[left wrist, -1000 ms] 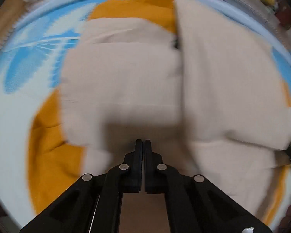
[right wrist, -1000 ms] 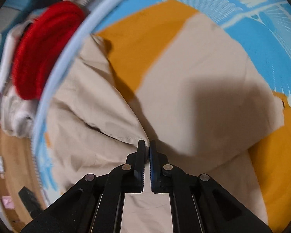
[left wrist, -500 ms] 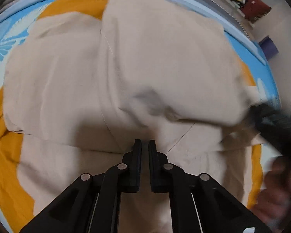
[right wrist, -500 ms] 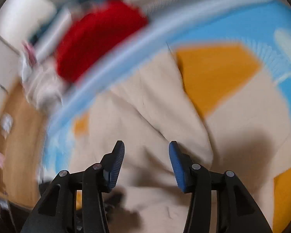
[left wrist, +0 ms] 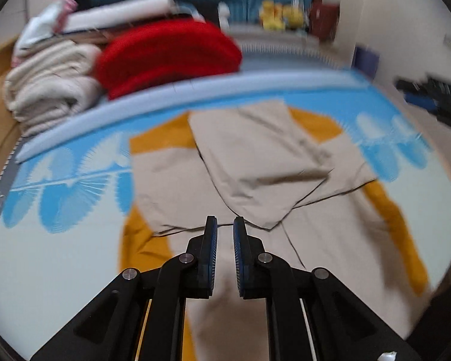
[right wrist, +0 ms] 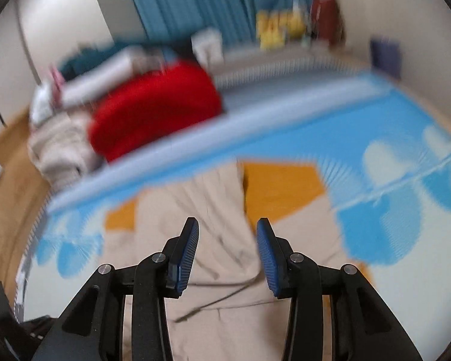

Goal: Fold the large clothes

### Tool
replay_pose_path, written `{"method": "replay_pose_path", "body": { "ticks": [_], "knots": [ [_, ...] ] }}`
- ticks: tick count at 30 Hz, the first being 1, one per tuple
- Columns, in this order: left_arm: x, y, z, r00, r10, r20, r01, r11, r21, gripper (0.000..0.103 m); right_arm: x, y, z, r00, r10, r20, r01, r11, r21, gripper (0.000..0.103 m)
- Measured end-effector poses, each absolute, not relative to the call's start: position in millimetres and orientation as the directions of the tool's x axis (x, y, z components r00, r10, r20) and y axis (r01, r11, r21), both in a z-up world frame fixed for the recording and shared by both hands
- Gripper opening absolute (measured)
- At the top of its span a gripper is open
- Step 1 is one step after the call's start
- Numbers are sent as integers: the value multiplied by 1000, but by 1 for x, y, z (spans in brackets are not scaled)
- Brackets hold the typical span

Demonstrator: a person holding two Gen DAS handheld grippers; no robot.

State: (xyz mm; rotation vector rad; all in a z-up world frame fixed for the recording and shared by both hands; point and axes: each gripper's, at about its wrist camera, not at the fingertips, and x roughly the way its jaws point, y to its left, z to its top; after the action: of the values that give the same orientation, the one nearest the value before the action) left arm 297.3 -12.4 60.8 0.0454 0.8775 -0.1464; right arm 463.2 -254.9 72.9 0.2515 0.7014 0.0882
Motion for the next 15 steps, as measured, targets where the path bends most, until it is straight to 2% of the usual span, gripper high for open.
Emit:
{"method": "replay_pose_path", "body": {
  "ticks": [2, 6, 9, 10, 11, 13, 15],
  "knots": [
    [254, 14, 87, 668, -128, -733, 121, 991, -63, 11, 423, -273, 106, 805, 155, -573, -5, 967, 253, 42],
    [186, 68, 90, 710, -124, -693, 68, 992, -108, 11, 335, -317, 137, 838, 99, -537, 15, 979, 204, 42],
    [141, 103, 65, 721, -111, -685, -2, 987, -161, 11, 277, -352, 126, 813, 54, -579, 69, 980, 188, 42],
    [135, 117, 46, 665, -66, -744, -89, 982, -166, 7, 261, -362, 121, 802, 47, -595, 84, 978, 190, 41],
    [135, 123, 37, 641, -64, -765, -117, 977, -180, 5, 246, -372, 113, 784, 35, -619, 107, 976, 191, 40],
    [129, 139, 28, 624, -95, -775, -150, 960, -238, 5, 218, -392, 96, 762, 3, -648, 154, 970, 186, 21],
    [128, 147, 20, 580, -90, -810, -186, 953, -240, 5, 200, -405, 77, 742, -15, -670, 179, 968, 177, 20]
  ]
}}
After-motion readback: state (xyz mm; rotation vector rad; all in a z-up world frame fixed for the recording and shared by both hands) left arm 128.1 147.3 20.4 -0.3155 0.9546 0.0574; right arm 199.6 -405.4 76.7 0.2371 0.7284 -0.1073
